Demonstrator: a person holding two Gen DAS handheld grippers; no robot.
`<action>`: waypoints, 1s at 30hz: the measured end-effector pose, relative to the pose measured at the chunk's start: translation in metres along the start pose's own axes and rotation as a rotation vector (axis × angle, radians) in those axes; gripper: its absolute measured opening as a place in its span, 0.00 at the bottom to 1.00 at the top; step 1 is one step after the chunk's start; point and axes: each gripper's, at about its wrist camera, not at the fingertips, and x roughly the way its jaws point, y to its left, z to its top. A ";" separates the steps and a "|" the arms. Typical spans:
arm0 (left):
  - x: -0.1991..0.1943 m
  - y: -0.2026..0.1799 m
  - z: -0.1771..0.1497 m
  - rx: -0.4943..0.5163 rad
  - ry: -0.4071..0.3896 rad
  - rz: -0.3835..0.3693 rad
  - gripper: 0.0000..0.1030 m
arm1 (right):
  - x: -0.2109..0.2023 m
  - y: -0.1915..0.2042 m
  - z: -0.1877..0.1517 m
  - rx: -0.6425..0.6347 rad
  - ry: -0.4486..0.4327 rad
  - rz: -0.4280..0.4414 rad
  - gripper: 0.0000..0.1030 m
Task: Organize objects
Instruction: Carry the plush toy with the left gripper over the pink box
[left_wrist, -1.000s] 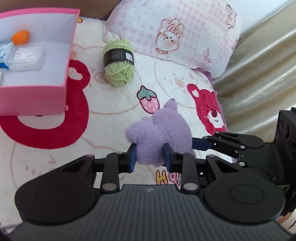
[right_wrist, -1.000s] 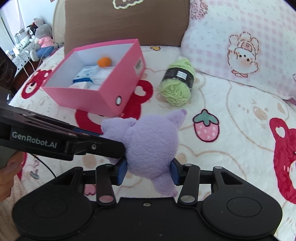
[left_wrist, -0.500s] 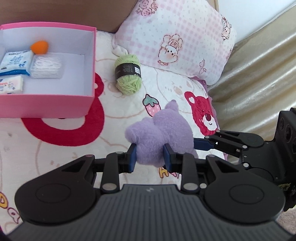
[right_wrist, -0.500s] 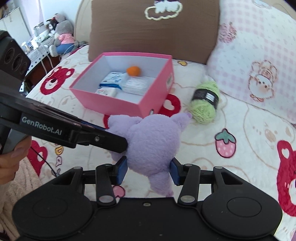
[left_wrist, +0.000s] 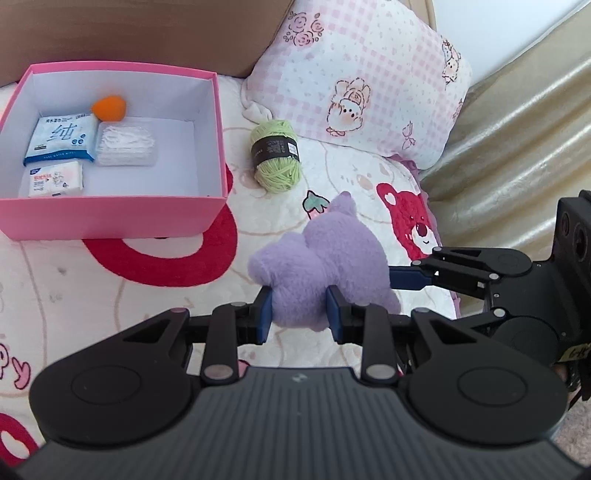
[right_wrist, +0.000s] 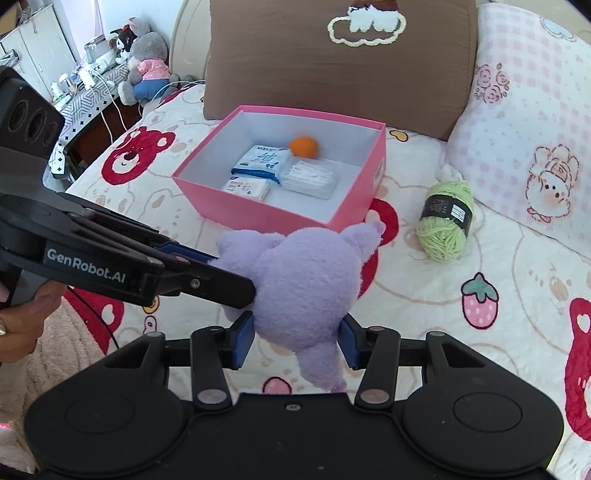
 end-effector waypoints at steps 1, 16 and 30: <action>-0.002 0.002 0.000 0.000 -0.002 -0.003 0.28 | 0.000 0.003 0.002 -0.002 0.001 0.001 0.53; -0.033 0.046 0.024 0.008 -0.076 -0.015 0.28 | 0.009 0.030 0.044 -0.052 -0.062 0.007 0.48; -0.032 0.097 0.077 -0.051 -0.077 -0.005 0.28 | 0.038 0.045 0.099 -0.092 -0.113 -0.024 0.48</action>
